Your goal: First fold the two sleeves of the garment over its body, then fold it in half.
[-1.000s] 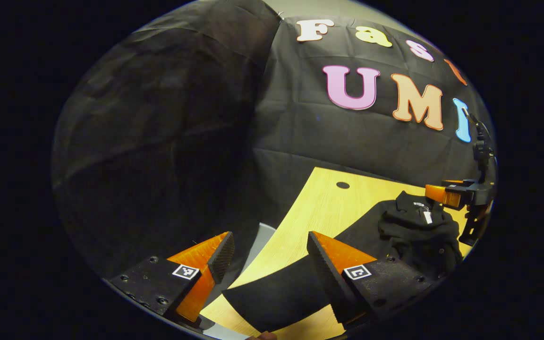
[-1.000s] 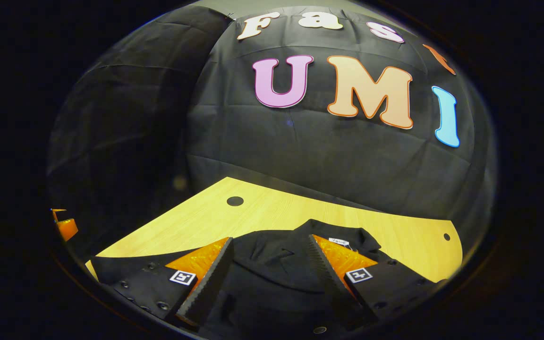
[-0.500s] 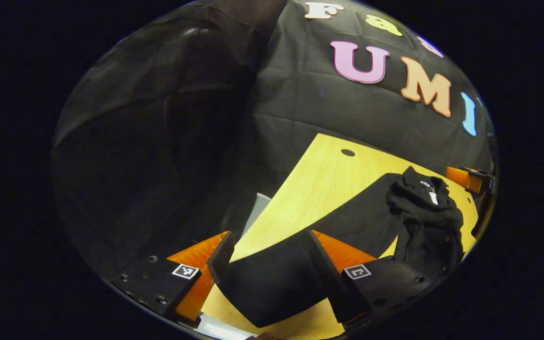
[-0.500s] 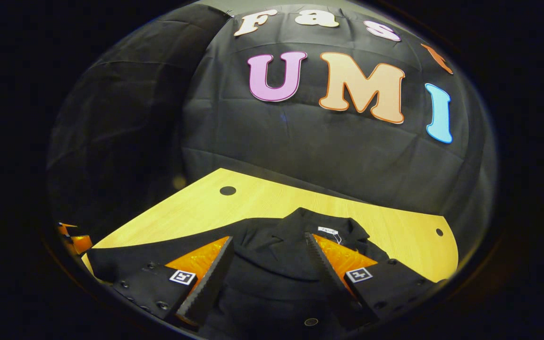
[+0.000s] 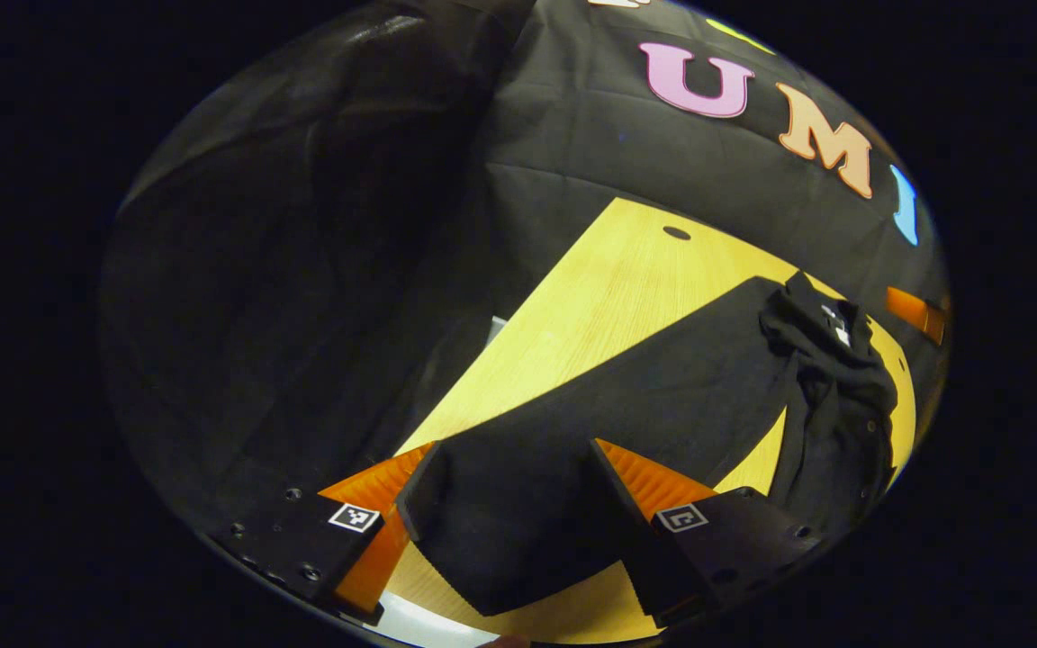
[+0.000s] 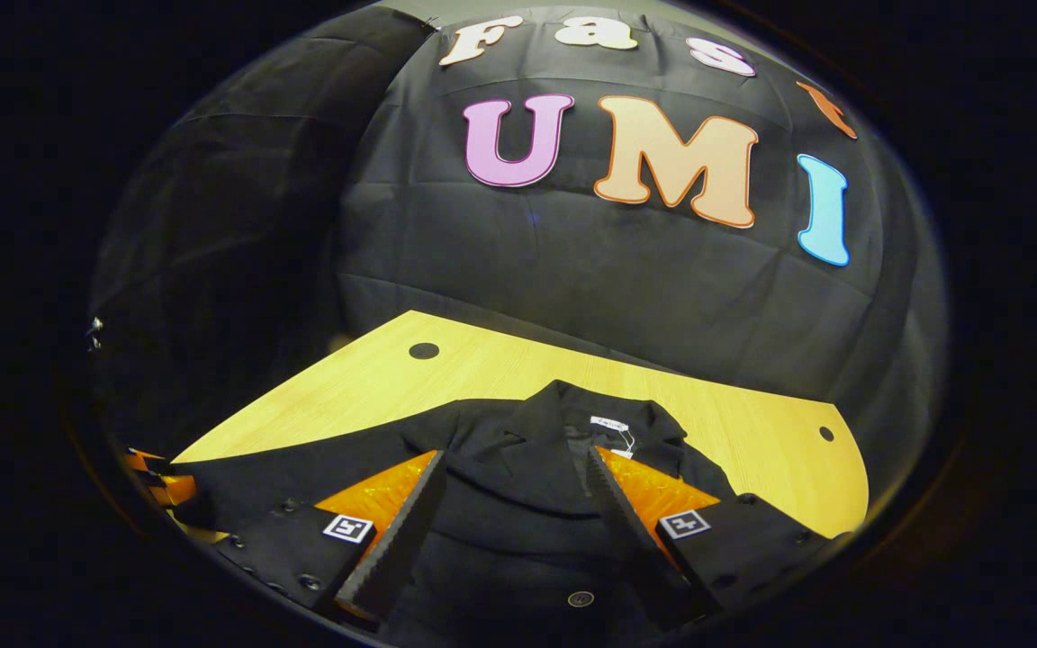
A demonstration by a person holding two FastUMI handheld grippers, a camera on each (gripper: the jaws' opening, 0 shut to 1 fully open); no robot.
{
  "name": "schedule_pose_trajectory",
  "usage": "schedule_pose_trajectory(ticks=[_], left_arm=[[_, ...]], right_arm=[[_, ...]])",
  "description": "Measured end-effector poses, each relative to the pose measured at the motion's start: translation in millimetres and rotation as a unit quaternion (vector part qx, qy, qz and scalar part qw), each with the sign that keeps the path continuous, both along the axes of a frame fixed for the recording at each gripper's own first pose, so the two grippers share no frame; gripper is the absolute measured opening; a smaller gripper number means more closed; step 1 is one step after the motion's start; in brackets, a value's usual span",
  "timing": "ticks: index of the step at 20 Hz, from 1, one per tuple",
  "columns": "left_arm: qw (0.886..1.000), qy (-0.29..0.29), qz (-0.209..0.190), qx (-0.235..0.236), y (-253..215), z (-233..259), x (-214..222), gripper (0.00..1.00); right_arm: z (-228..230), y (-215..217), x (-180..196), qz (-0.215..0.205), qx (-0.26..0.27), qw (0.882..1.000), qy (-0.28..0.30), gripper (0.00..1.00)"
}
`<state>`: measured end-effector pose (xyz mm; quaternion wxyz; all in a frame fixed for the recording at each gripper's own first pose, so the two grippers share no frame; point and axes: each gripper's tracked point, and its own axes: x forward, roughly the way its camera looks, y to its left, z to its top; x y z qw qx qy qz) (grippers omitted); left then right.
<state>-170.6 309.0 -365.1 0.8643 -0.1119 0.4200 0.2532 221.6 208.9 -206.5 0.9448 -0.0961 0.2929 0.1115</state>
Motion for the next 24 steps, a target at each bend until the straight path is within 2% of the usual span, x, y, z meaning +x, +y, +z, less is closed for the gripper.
schedule_pose_trajectory(ticks=[3,6,7,10,14,19,24], left_arm=[[0.999,0.007,-0.036,0.027,-0.9,0.7,-3.3,0.96],[0.999,0.001,-0.032,0.023,-2.7,1.5,-1.8,0.95],[0.999,-0.003,-0.034,0.022,-2.7,2.0,-2.2,0.91],[0.999,-0.002,-0.050,0.011,-7.2,1.4,0.8,0.63],[0.999,-0.005,-0.048,-0.006,-16.5,3.2,4.7,0.00],[1.000,-0.019,-0.007,-0.008,-9.9,20.7,17.8,0.00],[0.997,-0.071,-0.014,0.015,-3.2,74.6,58.7,0.00]], right_arm=[[5.3,-5.8,-1.0,-0.002,-0.006,1.000,-0.006,0.99],[5.9,-10.8,-7.7,-0.002,-0.015,1.000,-0.002,1.00],[6.8,-13.1,-9.4,0.000,-0.020,1.000,-0.002,0.99],[7.1,-18.1,-15.0,0.002,-0.022,1.000,0.000,0.99],[5.6,-26.9,-25.7,-0.015,0.008,1.000,0.017,0.99],[0.5,-55.9,-38.3,-0.026,0.008,0.999,0.031,0.99],[0.1,-92.1,-49.9,-0.043,0.021,0.998,0.035,0.99]])
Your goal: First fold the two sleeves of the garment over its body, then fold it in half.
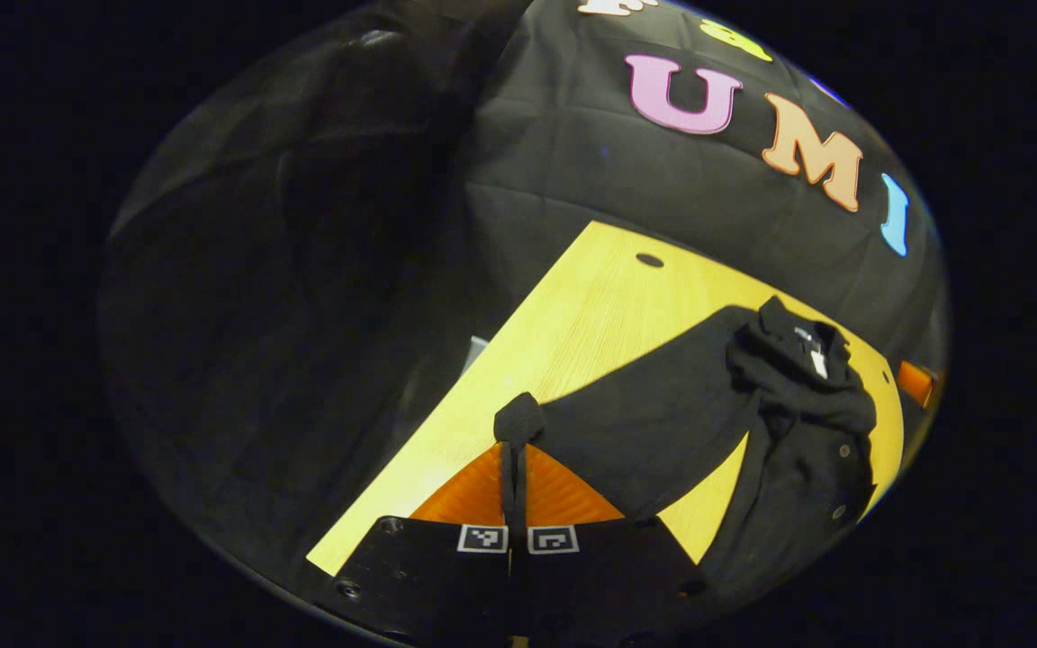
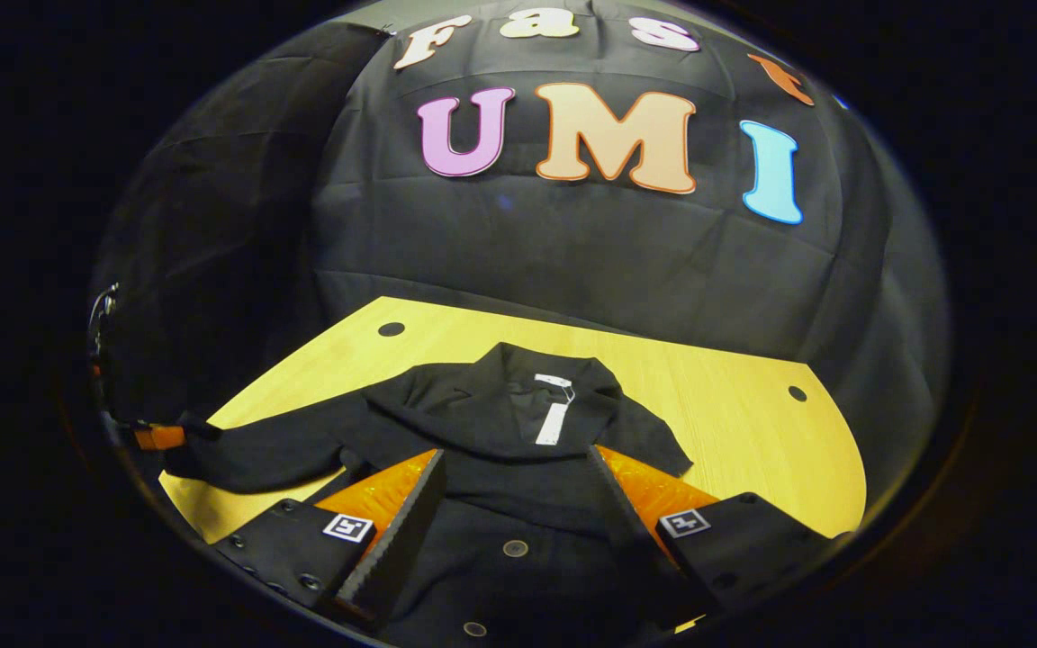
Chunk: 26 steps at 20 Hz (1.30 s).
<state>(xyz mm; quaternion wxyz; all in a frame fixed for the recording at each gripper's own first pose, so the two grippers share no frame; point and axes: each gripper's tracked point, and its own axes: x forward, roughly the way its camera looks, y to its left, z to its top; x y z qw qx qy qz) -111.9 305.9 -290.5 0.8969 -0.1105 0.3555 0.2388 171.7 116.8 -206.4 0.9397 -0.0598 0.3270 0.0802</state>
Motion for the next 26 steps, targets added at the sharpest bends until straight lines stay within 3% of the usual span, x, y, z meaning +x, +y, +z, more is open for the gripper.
schedule_pose_trajectory(ticks=[5,12,26], left_arm=[[0.998,-0.039,-0.035,0.026,-21.6,46.1,49.1,0.00],[0.991,-0.092,-0.097,0.032,-87.6,89.2,117.9,0.00],[0.965,-0.142,-0.219,0.031,-240.4,123.5,213.9,0.00]], right_arm=[[-0.3,-37.4,-13.1,-0.019,0.011,1.000,0.004,0.99],[-5.0,-98.3,-39.0,-0.054,0.018,0.998,0.005,0.99],[-9.3,-209.5,-79.3,-0.126,0.043,0.991,0.004,1.00]])
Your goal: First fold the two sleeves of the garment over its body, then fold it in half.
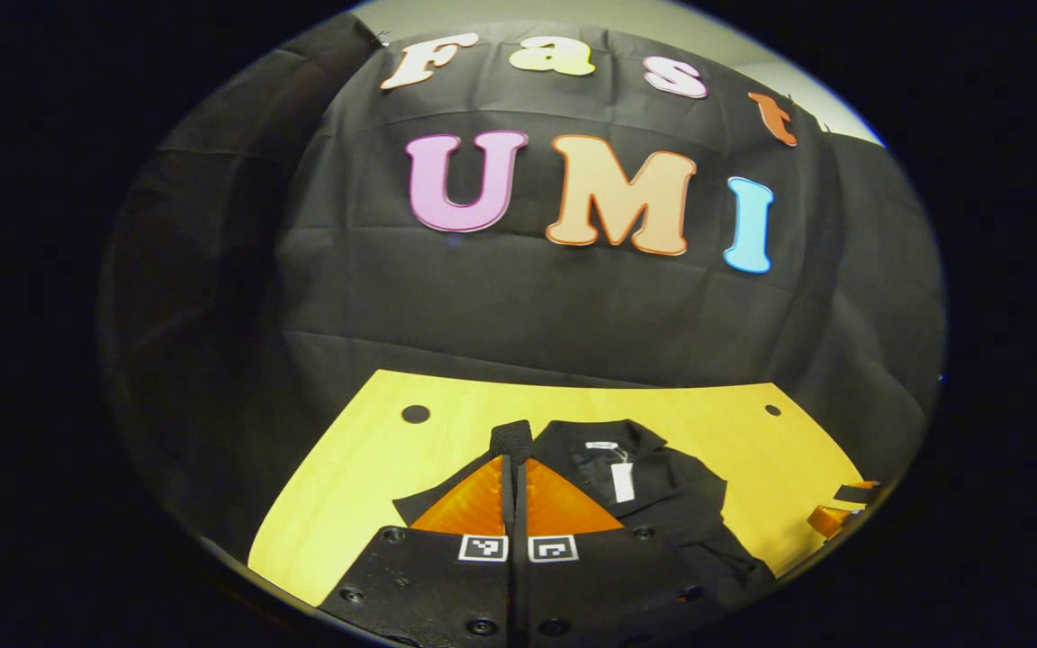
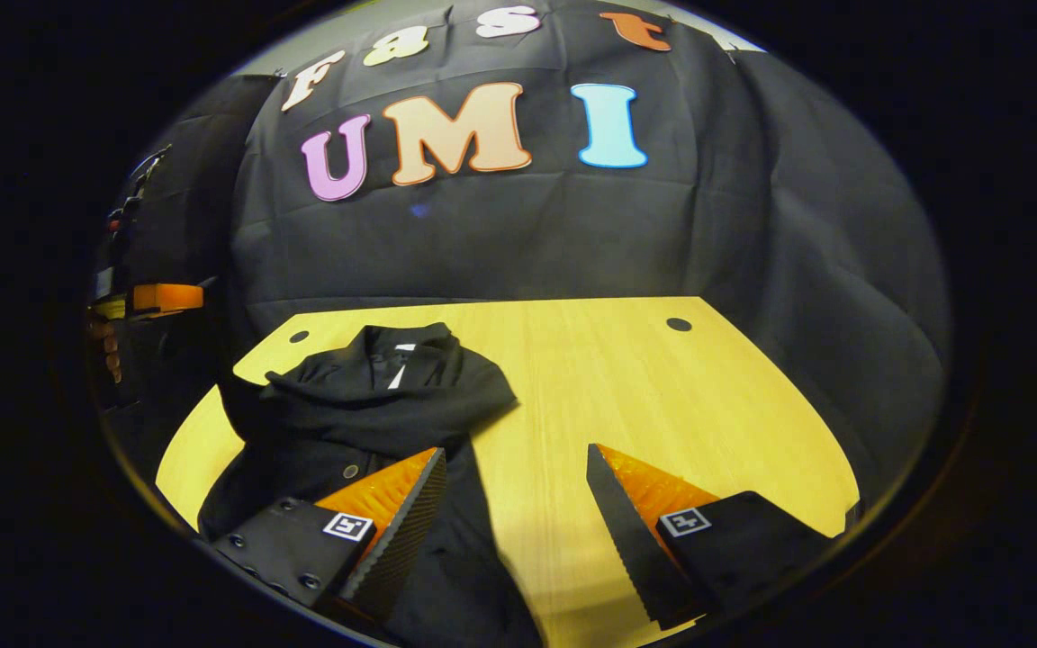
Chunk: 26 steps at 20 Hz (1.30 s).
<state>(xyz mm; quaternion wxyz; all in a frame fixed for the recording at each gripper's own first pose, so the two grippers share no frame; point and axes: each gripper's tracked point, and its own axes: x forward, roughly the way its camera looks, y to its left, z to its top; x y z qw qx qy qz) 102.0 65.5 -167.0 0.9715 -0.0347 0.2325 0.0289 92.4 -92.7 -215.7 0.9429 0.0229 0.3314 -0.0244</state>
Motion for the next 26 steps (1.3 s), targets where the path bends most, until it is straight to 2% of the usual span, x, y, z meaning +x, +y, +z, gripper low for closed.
schedule_pose_trajectory(ticks=[10,18,22,25,26], left_arm=[[0.997,0.019,-0.071,-0.002,-108.0,-24.9,43.2,0.00],[0.989,0.068,-0.129,-0.012,-186.0,-62.0,55.4,0.00],[0.987,0.084,-0.139,-0.007,-202.6,-73.5,60.3,0.00],[0.990,0.084,-0.116,0.008,-201.0,-79.4,68.7,0.00],[0.989,0.084,-0.118,-0.005,-206.6,-81.2,70.0,0.00]], right_arm=[[-0.1,-71.4,-28.2,-0.050,0.000,0.999,0.002,0.99],[2.8,-101.4,-35.7,-0.074,-0.006,0.997,0.002,0.99],[3.8,-110.1,-39.6,-0.080,-0.008,0.997,0.000,0.99],[2.6,-112.1,-43.2,-0.077,-0.008,0.997,0.001,0.99],[3.4,-112.9,-44.7,-0.075,-0.010,0.997,0.000,1.00]])
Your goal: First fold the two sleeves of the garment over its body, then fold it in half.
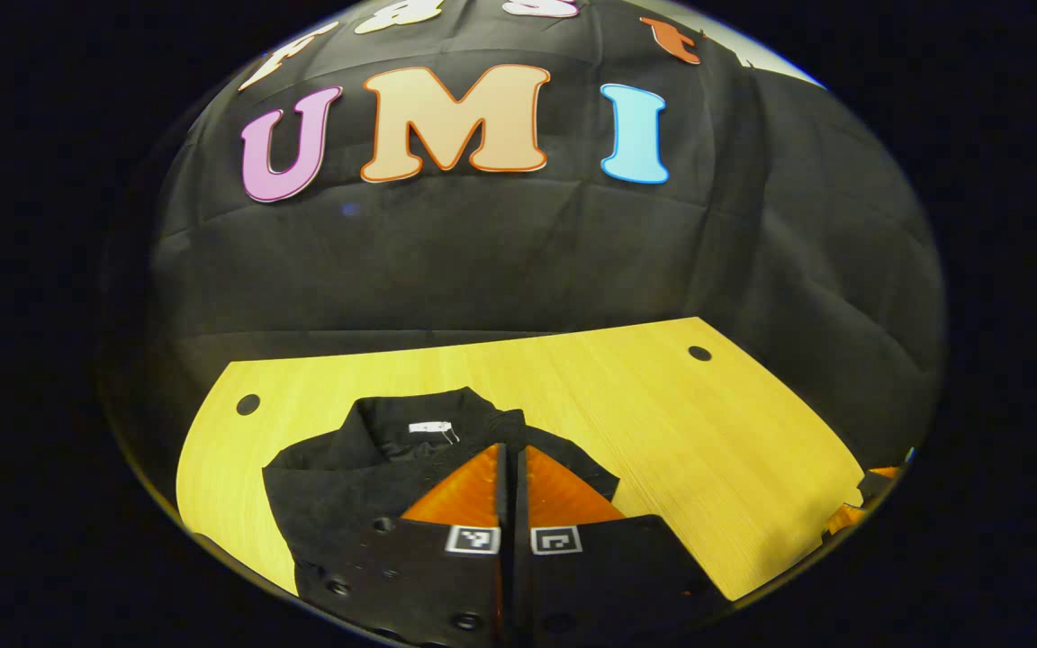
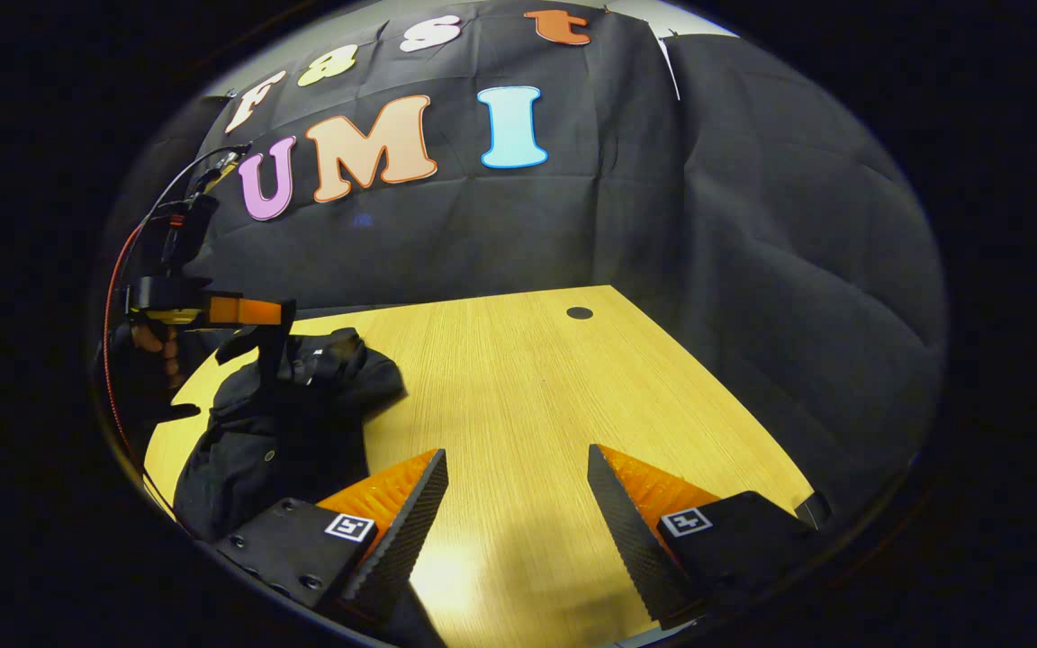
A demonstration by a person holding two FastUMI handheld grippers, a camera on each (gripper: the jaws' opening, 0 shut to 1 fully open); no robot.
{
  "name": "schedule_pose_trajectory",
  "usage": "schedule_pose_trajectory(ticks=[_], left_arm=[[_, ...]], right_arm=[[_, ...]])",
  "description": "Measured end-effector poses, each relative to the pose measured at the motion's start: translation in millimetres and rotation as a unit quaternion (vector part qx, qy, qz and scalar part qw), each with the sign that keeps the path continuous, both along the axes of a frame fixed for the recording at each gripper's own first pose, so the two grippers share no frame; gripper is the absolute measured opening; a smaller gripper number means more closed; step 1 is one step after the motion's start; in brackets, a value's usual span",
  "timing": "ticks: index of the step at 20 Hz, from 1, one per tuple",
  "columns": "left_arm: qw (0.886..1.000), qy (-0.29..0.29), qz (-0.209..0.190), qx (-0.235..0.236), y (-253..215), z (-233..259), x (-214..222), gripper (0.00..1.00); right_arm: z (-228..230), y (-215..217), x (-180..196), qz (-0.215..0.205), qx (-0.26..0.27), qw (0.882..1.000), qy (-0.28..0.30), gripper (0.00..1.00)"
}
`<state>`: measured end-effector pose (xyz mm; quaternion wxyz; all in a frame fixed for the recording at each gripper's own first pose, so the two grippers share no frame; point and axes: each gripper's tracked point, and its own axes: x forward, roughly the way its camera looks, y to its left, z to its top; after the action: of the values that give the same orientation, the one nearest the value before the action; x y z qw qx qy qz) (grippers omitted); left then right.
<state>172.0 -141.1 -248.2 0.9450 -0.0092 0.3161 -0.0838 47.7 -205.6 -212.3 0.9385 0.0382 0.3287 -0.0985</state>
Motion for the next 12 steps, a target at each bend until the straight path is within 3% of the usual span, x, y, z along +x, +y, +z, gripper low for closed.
schedule_pose_trajectory(ticks=[3,5,12], left_arm=[[0.999,-0.040,0.009,-0.009,-6.5,29.7,-0.1,1.00],[0.997,-0.068,0.022,0.001,4.2,50.4,-6.3,0.93],[0.990,-0.125,0.059,0.025,70.3,106.8,-59.1,0.93]], right_arm=[[6.2,4.7,4.8,0.019,-0.002,1.000,-0.012,1.00],[8.5,12.2,8.5,0.038,0.005,0.999,-0.019,1.00],[21.1,47.3,11.7,0.080,0.016,0.996,-0.040,0.98]])
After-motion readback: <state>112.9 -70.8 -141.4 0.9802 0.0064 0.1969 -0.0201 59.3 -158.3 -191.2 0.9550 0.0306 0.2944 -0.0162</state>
